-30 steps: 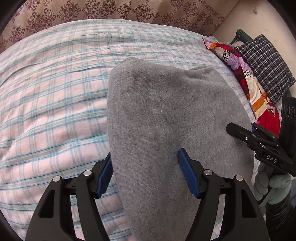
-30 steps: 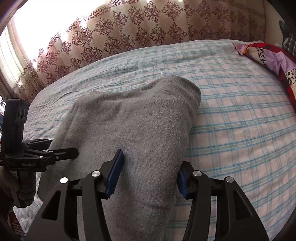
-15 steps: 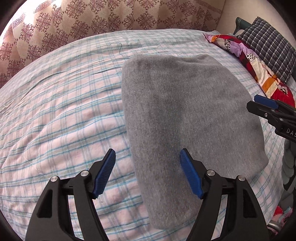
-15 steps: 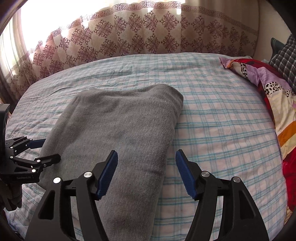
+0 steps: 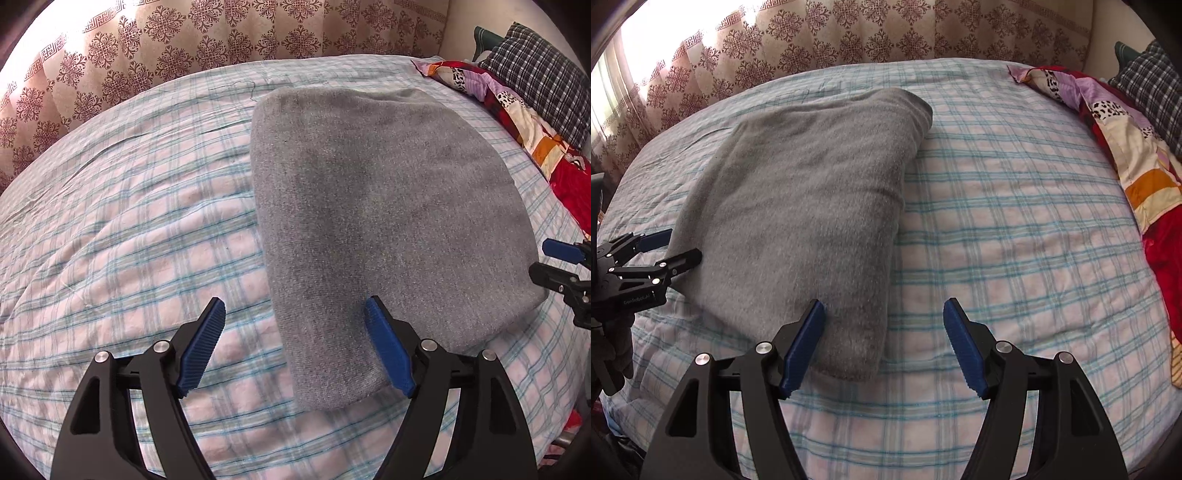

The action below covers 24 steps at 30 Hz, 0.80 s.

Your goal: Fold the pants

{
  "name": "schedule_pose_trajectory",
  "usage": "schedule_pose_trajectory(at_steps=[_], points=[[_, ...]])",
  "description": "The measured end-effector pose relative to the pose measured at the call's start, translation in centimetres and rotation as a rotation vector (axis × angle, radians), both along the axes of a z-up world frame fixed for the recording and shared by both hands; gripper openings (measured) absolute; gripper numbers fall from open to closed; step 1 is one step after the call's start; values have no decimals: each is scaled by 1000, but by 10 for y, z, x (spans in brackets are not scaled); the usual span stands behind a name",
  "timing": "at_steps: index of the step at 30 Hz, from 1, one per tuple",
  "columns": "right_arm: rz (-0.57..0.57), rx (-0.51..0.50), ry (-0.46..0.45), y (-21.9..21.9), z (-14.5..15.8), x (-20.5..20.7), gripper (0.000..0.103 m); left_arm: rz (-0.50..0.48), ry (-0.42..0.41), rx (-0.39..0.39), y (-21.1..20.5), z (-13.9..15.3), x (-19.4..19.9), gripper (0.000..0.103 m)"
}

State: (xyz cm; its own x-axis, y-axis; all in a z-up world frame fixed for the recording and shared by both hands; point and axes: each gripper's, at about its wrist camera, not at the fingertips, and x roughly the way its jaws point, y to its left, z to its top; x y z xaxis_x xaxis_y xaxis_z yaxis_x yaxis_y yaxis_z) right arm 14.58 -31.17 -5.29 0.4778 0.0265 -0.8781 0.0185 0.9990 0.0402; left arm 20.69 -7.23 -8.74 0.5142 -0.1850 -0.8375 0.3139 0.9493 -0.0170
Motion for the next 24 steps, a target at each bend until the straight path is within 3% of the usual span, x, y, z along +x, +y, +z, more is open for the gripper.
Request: schedule_pose_trajectory(at_steps=[6,13,17,20,24], points=[[-22,-2,-3,-2,-15,-1,76,12,-16,51,-5,5,-9,79],[-22,-12,-21,4,5,-15,76,47,-56,129,-11,18,-29,80],[-34,33,-29,3,17,-31,77,53,-99,141,-15,31,-42,88],[-44,56,-67,4,27,-41,79,64,-126,144,-20,43,-52,97],[-42,54,-166,8,44,-47,86,76,-163,149,-26,59,-65,98]])
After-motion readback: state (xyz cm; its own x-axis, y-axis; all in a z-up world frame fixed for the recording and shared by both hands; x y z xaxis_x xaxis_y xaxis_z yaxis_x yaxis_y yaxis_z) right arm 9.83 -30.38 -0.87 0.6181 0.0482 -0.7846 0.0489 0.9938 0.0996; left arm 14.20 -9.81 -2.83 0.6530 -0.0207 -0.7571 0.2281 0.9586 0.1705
